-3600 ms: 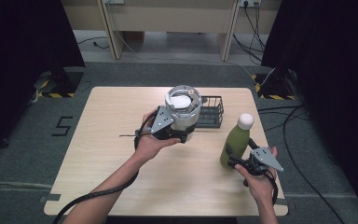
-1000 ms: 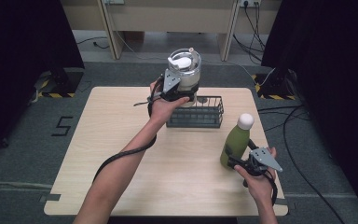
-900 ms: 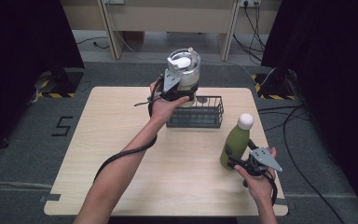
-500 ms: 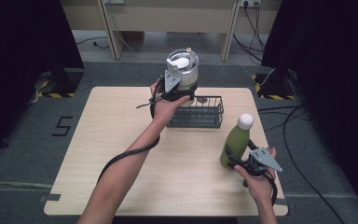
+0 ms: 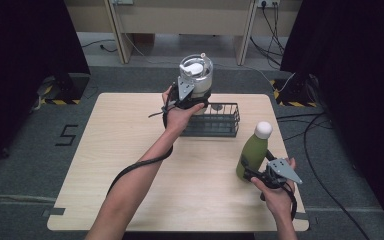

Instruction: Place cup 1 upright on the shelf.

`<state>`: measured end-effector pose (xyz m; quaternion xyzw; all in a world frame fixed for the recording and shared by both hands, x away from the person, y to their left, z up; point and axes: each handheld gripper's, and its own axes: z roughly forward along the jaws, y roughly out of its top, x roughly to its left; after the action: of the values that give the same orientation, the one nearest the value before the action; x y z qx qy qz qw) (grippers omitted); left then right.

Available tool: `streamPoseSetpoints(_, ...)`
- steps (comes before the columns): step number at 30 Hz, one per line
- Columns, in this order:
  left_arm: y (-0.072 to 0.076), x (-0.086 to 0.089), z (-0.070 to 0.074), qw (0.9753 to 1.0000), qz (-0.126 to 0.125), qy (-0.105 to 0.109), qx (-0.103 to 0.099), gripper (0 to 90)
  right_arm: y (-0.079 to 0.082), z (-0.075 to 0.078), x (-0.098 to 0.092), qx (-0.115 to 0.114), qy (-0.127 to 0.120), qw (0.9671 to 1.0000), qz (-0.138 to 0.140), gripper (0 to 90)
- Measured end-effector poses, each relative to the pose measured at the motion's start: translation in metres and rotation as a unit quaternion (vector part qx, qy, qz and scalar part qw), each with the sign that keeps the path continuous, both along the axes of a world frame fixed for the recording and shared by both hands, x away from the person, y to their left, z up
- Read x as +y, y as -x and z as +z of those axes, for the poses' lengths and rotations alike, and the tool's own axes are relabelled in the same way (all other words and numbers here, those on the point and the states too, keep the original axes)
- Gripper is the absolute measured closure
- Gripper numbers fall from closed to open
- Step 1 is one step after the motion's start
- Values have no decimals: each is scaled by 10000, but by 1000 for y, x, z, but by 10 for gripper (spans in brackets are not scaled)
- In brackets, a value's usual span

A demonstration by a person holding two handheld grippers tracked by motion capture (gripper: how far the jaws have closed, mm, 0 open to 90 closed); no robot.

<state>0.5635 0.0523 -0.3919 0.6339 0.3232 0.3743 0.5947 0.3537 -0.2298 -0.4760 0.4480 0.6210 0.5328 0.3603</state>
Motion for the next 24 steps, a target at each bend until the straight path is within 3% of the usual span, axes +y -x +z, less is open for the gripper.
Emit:
streamPoseSetpoints(7,-1,0,-4,10000,15,28,43,87,0,1,-1,-18,34,10000,-10,139)
streamPoseSetpoints(8,-1,0,-6,10000,32,-69,58,87,0,0,0,-2,18,10000,2,139)
streamPoseSetpoints(14,-2,0,-10,9998,44,-159,76,87,1,1,0,-13,14,10000,5,140)
streamPoseSetpoints(24,-1,-1,-13,9998,20,-163,71,86,0,0,1,-13,25,10000,18,140)
